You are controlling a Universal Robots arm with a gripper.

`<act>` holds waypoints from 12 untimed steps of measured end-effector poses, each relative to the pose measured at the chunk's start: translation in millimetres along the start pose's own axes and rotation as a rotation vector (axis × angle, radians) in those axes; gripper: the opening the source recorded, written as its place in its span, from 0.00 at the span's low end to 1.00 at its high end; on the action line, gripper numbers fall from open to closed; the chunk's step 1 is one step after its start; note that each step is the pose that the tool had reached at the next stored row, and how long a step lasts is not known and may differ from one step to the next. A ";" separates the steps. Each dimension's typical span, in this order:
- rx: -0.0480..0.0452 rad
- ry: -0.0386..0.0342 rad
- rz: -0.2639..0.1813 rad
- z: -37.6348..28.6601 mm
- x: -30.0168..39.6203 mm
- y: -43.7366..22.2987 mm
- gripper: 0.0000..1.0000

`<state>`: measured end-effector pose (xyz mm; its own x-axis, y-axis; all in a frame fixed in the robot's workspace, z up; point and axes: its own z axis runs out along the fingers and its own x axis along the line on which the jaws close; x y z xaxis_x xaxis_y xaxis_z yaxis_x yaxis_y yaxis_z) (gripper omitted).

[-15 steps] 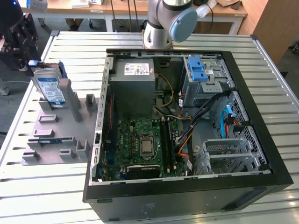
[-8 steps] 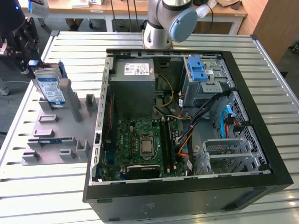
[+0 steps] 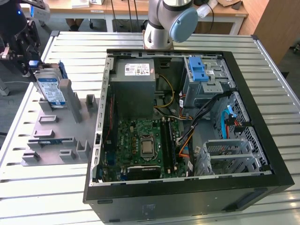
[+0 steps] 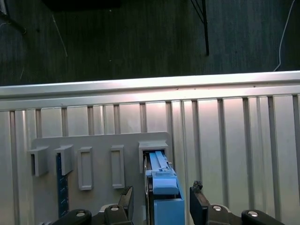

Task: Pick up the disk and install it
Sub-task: 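Pick up the disk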

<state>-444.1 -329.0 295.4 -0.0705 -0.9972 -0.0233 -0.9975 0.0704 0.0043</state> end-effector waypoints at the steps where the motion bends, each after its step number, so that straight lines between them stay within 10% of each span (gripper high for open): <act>1: -0.0005 0.0001 0.000 0.9 0.0 0.0 0.59; 12: -0.0019 0.0002 0.000 9.1 0.3 0.0 0.59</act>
<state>-444.1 -329.1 286.3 -0.0703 -0.9973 -0.0231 -0.9975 0.0701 0.0062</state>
